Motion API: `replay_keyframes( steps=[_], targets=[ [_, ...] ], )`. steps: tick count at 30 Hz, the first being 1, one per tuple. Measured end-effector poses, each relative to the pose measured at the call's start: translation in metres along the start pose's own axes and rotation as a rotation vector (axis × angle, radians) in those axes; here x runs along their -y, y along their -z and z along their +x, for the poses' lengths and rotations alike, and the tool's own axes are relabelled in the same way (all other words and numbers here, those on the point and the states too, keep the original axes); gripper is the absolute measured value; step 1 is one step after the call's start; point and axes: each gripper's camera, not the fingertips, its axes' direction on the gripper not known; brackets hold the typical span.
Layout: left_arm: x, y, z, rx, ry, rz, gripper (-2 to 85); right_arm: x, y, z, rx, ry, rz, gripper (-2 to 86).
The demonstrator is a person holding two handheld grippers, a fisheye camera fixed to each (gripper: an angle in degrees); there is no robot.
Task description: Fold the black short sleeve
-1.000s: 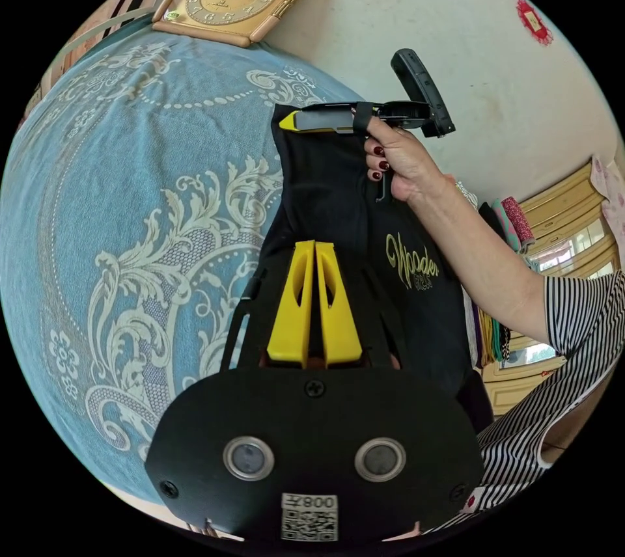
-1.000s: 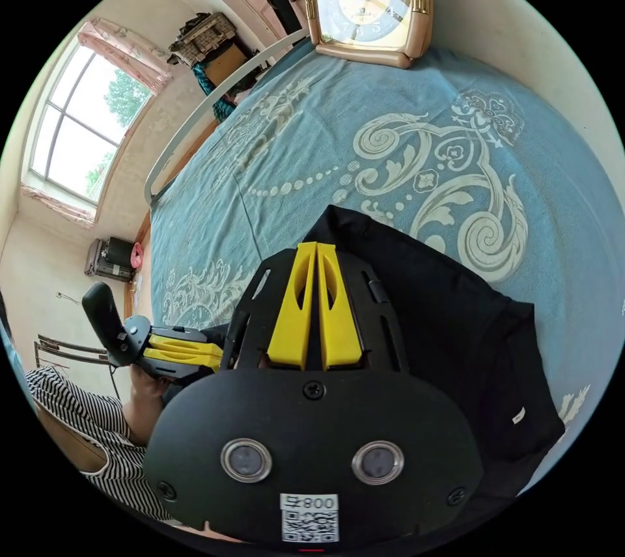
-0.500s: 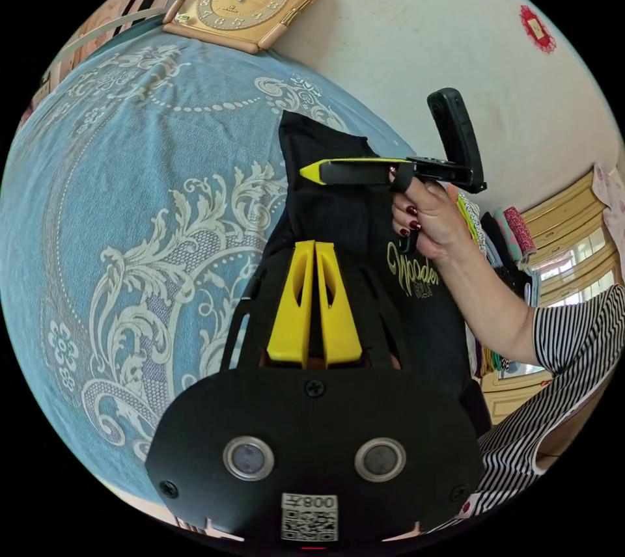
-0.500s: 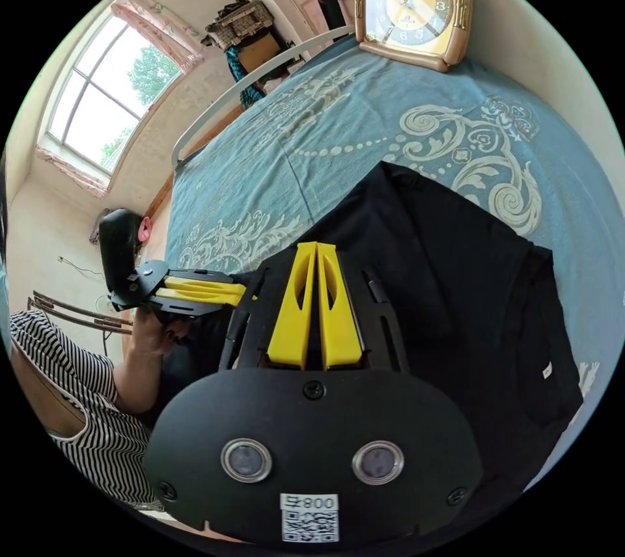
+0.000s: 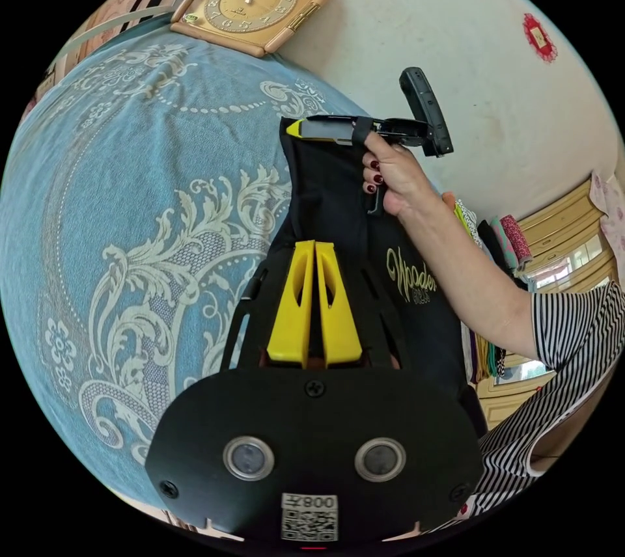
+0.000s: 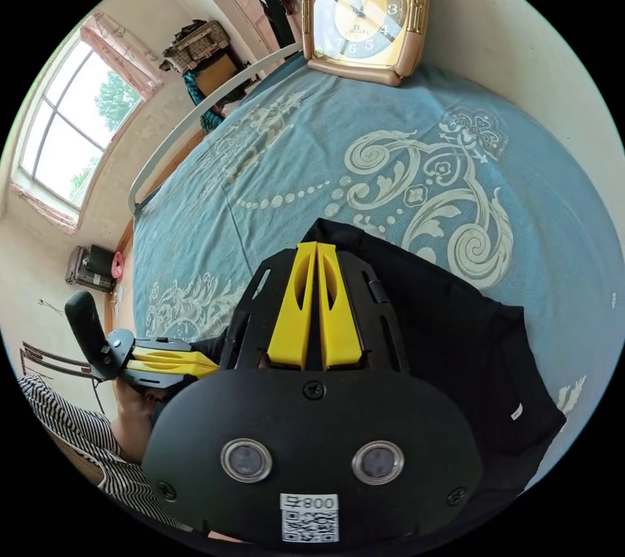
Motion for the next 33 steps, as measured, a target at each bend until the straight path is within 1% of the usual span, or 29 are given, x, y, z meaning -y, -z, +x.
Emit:
replay_keyframes(
  steps=[3,6,8,12,15,19,23,26,28,30,31,32,33],
  targets=[
    [-0.004,0.007,-0.001,-0.011,0.006,0.005,0.1,-0.013,0.000,0.002,0.036,-0.019,-0.009,0.0],
    [-0.010,0.019,-0.003,-0.030,0.012,0.042,0.1,-0.046,0.017,-0.011,0.030,0.017,0.032,0.0],
    [-0.016,0.030,-0.004,0.008,0.024,0.061,0.1,-0.076,0.028,-0.024,0.074,0.060,0.041,0.0],
    [-0.023,0.038,-0.006,0.044,0.045,0.053,0.1,-0.154,0.018,-0.059,0.127,0.135,-0.045,0.0],
    [-0.029,0.046,-0.003,0.069,0.043,0.054,0.1,-0.184,-0.008,-0.068,0.093,0.140,-0.103,0.0],
    [-0.041,0.064,-0.006,0.039,0.053,0.103,0.1,-0.218,-0.003,-0.072,0.120,0.124,-0.073,0.1],
    [-0.048,0.069,-0.007,0.071,0.053,0.052,0.1,-0.262,-0.006,-0.077,0.087,0.111,-0.046,0.1],
    [-0.056,0.083,-0.006,0.080,0.047,0.084,0.1,-0.300,0.012,-0.076,0.068,0.082,-0.008,0.1],
    [-0.063,0.095,-0.008,0.047,0.051,0.137,0.1,-0.347,0.038,-0.074,0.017,0.046,0.028,0.1],
    [-0.070,0.103,-0.011,0.005,0.054,0.181,0.1,-0.394,0.056,-0.068,0.003,0.003,0.019,0.1],
    [-0.073,0.102,-0.013,0.006,0.059,0.164,0.1,-0.430,0.068,-0.063,-0.011,-0.038,-0.002,0.1],
    [-0.074,0.096,-0.015,0.031,0.065,0.098,0.1,-0.449,0.074,-0.060,-0.018,-0.060,-0.008,0.1],
    [-0.074,0.094,-0.015,0.037,0.068,0.072,0.1,-0.491,0.088,-0.055,-0.030,-0.110,-0.023,0.1]
  ],
)
